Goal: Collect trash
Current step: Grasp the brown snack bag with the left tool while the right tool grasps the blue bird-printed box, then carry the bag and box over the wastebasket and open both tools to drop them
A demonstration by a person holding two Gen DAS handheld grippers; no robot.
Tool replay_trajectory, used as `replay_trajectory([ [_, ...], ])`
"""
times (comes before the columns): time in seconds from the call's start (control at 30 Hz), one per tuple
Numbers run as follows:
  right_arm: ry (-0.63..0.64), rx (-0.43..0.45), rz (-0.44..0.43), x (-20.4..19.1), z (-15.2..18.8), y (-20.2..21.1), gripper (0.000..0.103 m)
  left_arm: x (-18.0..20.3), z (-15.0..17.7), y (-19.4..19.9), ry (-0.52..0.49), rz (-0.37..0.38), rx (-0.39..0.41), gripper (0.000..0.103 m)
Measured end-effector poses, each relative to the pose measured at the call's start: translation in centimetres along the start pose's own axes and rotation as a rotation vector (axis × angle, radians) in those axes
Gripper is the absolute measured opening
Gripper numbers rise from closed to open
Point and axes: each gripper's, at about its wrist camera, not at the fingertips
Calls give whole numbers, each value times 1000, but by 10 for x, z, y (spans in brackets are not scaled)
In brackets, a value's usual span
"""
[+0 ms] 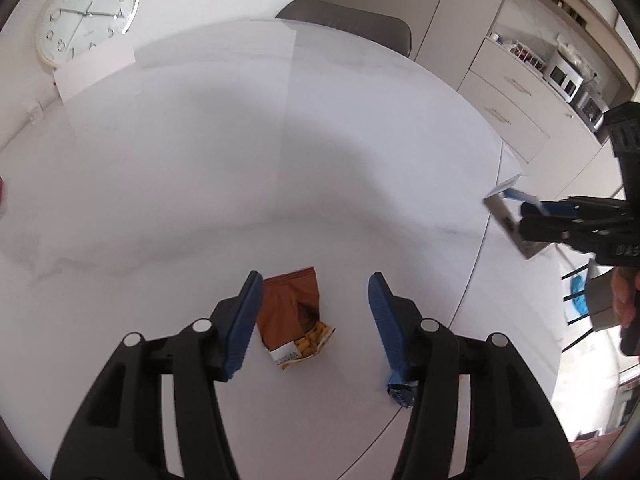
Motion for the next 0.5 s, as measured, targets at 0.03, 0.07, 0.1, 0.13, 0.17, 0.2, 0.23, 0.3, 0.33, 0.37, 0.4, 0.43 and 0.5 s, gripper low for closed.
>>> replay_trajectory([
  [0.03,-2,2,-4,2,3,3,48,1,0,-2,-7,-3,-14,54],
  [0.07,-3,3,-6,3,5,5,48,2,1,-3,-8,-11,-23,57],
  [0.1,-4,4,-7,4,7,6,48,2,1,-7,-4,-27,-33,67],
  [0.13,-7,4,-7,4,7,7,48,2,2,-11,0,-42,-40,75],
  [0.17,-11,4,-9,5,9,8,48,3,3,-16,6,-68,-52,76],
  [0.2,-15,5,-11,7,10,8,48,3,4,-22,9,-87,-65,77],
  [0.23,-21,5,-11,8,11,9,48,3,4,-29,12,-100,-80,76],
  [0.3,-25,7,-13,11,15,11,48,2,6,-40,31,-135,-108,76],
  [0.33,-26,8,-13,10,15,11,48,2,6,-44,41,-144,-116,76],
  [0.37,-28,11,-12,11,15,12,48,2,7,-47,49,-151,-121,74],
  [0.4,-30,14,-12,11,16,13,48,1,9,-50,60,-159,-129,68],
  [0.43,-34,16,-13,13,16,14,48,1,9,-52,71,-164,-135,62],
  [0.5,-40,21,-12,15,19,17,48,0,11,-55,87,-185,-145,50],
])
Point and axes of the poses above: each gripper's, at about its wrist camera, not at the fingertips, and y roughly against the way its jaws point, x to its right, z to its underside, and after that the axes turned 10 degrees about z, right-handed
